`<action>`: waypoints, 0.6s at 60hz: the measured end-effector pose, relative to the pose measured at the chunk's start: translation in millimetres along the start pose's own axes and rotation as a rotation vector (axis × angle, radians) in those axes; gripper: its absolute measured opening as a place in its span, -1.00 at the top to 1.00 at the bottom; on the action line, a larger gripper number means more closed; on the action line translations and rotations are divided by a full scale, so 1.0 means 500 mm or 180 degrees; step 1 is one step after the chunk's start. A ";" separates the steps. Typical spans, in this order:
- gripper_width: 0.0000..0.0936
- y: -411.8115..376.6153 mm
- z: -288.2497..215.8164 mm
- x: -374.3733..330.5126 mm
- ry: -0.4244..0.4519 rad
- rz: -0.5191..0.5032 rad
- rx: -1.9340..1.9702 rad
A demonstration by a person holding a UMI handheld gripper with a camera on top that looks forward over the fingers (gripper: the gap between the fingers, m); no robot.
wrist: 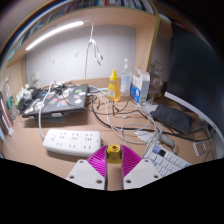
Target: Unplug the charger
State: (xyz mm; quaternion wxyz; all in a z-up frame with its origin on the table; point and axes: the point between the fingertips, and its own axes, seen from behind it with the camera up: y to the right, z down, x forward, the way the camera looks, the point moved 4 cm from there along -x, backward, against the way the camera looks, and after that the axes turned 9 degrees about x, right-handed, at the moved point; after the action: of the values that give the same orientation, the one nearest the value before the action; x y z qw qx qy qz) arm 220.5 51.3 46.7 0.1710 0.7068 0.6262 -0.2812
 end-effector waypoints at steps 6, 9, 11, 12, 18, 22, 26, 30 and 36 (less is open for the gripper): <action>0.51 0.010 0.015 0.025 -0.0129 0.0050 -0.0055; 0.49 0.011 0.018 0.031 -0.0172 0.0060 -0.0073; 0.48 0.010 0.021 0.035 -0.0186 0.0069 -0.0087; 0.47 0.011 0.022 0.037 -0.0191 0.0077 -0.0090; 0.47 0.008 0.015 0.046 -0.0125 0.0105 -0.0100; 0.44 0.003 0.014 0.049 -0.0112 0.0104 -0.0148; 0.39 0.002 0.012 0.051 -0.0129 0.0100 -0.0192; 0.35 0.000 0.012 0.049 -0.0133 0.0081 -0.0177; 0.08 -0.005 0.005 0.043 -0.0089 0.0009 -0.0116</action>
State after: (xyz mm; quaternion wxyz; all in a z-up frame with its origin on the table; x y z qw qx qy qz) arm 218.8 67.0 31.9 0.1930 0.7004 0.6278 -0.2793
